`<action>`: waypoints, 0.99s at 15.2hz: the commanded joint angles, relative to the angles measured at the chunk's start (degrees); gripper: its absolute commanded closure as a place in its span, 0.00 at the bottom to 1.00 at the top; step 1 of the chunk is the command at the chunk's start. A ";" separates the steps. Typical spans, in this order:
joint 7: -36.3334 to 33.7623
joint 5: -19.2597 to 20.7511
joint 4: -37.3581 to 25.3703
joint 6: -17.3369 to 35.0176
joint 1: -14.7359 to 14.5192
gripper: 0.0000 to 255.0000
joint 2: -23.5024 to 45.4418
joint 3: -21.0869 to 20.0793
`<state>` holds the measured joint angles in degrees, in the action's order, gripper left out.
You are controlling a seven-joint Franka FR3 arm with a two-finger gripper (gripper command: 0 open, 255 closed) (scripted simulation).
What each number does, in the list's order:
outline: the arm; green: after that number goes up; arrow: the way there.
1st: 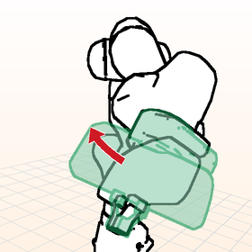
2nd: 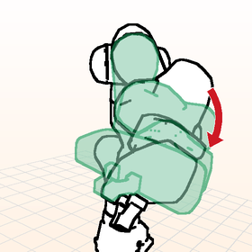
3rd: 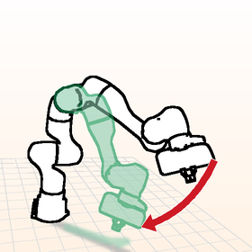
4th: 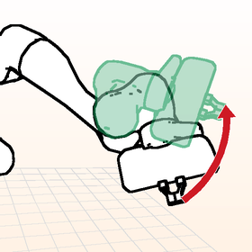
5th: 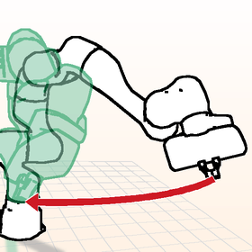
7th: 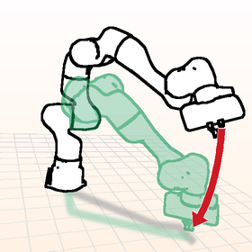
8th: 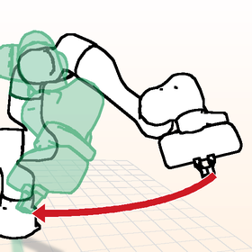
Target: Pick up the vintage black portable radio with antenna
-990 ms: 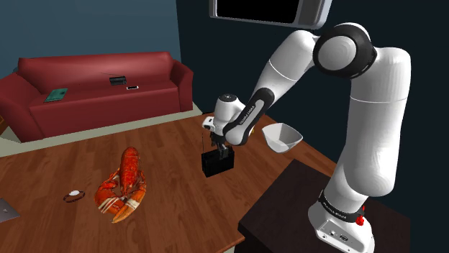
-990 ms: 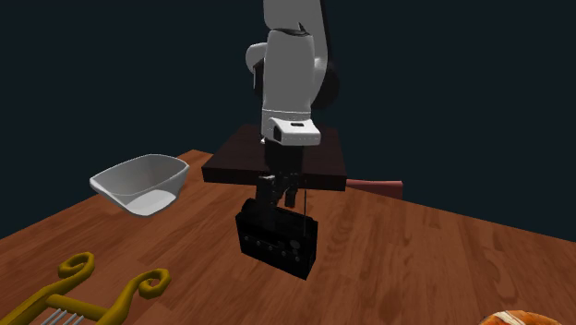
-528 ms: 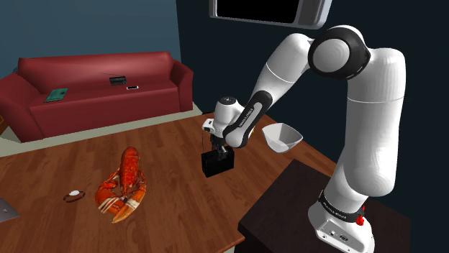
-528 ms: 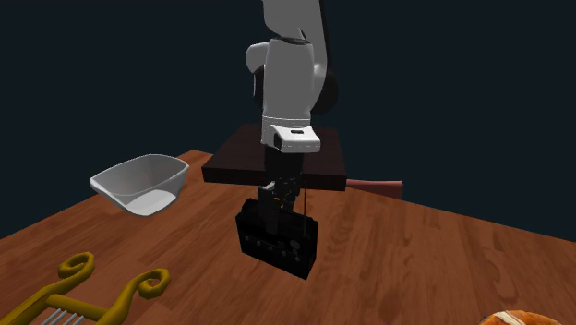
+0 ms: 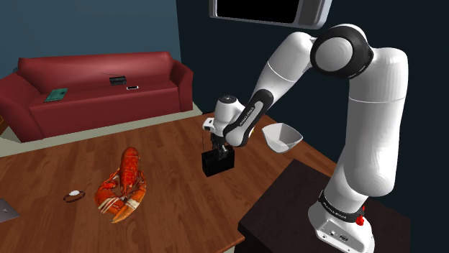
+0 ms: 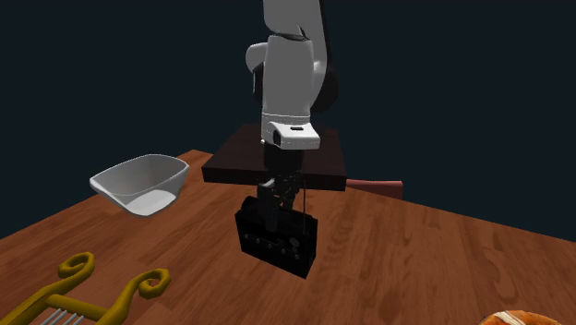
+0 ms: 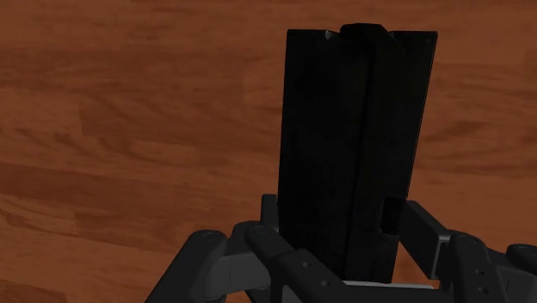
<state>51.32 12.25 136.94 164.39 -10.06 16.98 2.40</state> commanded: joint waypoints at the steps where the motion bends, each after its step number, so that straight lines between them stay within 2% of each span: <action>1: 0.31 -0.37 -0.02 -1.32 0.14 1.00 -1.35 -0.30; 13: 2.93 -3.01 -0.22 -10.05 0.85 1.00 -9.91 -1.60; 15: 2.96 -3.04 -0.23 -10.17 0.85 1.00 -10.01 -1.60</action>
